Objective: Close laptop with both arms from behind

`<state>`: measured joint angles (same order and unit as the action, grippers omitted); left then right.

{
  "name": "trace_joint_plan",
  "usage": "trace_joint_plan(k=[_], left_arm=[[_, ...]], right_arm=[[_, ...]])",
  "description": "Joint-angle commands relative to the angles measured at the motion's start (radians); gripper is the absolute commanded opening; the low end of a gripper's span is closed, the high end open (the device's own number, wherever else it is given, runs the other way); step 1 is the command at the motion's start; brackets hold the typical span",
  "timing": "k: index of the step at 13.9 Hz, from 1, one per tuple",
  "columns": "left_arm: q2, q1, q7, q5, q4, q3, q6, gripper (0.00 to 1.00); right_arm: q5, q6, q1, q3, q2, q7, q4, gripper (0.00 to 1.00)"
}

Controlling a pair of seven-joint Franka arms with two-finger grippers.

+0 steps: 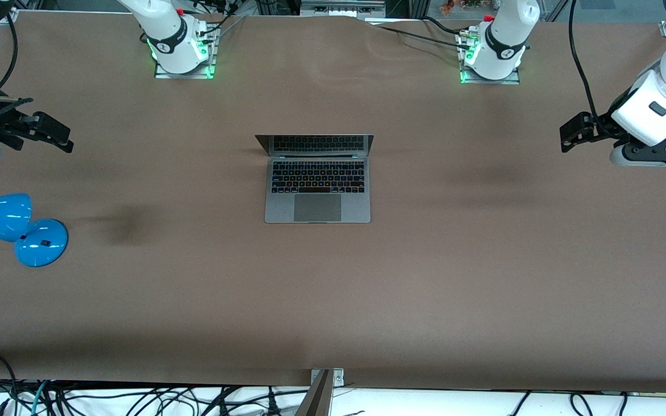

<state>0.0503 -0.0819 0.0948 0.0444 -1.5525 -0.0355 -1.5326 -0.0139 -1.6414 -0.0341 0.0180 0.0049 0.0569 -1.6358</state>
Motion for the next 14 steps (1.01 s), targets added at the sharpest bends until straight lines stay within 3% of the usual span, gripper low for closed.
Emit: trace_joint_plan(k=[1, 8, 10, 14], left_arm=[[0.025, -0.013, -0.006, -0.02, 0.037, -0.006, 0.006, 1.0], [0.023, -0.006, -0.018, -0.021, 0.035, -0.012, 0.021, 1.0], [0.098, -0.018, -0.021, -0.017, 0.035, -0.017, 0.017, 1.0], [0.109, -0.018, 0.012, -0.078, 0.034, -0.062, 0.035, 1.0]], right_arm=[[0.009, 0.005, -0.003, 0.0, -0.008, 0.001, -0.002, 1.0], [0.011, 0.031, -0.003, -0.019, -0.008, -0.006, -0.007, 1.0], [0.009, 0.095, -0.009, -0.052, -0.006, -0.005, -0.006, 1.0], [0.011, 0.199, -0.061, -0.064, 0.018, -0.008, -0.006, 1.0]])
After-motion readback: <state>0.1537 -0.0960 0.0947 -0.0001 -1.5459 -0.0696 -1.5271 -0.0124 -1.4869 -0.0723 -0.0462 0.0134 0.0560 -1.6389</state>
